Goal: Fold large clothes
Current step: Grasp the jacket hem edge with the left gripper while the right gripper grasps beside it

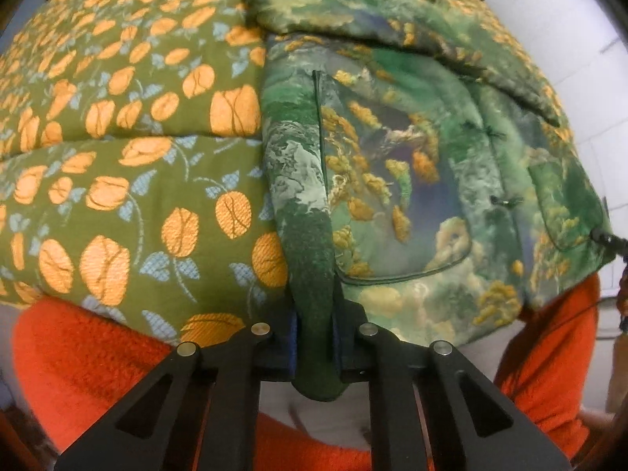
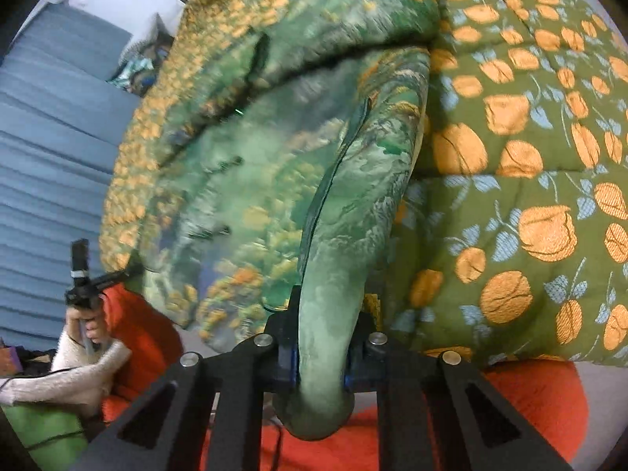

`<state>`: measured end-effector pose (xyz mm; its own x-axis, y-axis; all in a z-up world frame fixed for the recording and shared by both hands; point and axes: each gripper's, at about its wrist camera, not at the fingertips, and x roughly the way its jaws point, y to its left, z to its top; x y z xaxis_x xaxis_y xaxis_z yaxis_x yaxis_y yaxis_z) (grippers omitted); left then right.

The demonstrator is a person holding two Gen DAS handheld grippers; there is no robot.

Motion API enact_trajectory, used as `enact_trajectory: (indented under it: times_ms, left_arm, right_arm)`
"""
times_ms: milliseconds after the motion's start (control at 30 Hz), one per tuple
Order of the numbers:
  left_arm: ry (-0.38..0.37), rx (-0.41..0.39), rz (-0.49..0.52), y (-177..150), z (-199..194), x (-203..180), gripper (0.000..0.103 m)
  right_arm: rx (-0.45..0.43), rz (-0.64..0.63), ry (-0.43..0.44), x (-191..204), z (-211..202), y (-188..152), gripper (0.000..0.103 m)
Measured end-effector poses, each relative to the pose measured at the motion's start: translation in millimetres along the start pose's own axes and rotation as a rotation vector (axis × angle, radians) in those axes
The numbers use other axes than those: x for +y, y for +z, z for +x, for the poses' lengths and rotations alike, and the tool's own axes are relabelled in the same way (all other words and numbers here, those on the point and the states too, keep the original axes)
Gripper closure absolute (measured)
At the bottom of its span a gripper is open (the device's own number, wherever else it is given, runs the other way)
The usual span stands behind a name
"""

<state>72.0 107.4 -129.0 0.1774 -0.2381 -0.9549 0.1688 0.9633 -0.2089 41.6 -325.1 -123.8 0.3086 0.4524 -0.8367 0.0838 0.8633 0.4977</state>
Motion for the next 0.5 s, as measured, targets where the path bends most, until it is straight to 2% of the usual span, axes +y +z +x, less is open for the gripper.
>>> enact_trajectory:
  times_ms: [133, 367, 500]
  left_arm:
    - [0.012, 0.008, 0.031, -13.0, -15.2, -0.5, 0.092]
    - [-0.021, 0.037, 0.036, -30.9, -43.4, 2.6, 0.092]
    - [-0.009, 0.046, 0.037, -32.1, -41.9, 6.2, 0.092]
  right_arm:
    - [0.016, -0.001, 0.008, 3.2, -8.2, -14.9, 0.088]
    - [0.071, 0.116, 0.095, -12.8, -15.5, -61.9, 0.088]
    - [0.068, 0.119, 0.094, -12.0, -15.6, -65.3, 0.088]
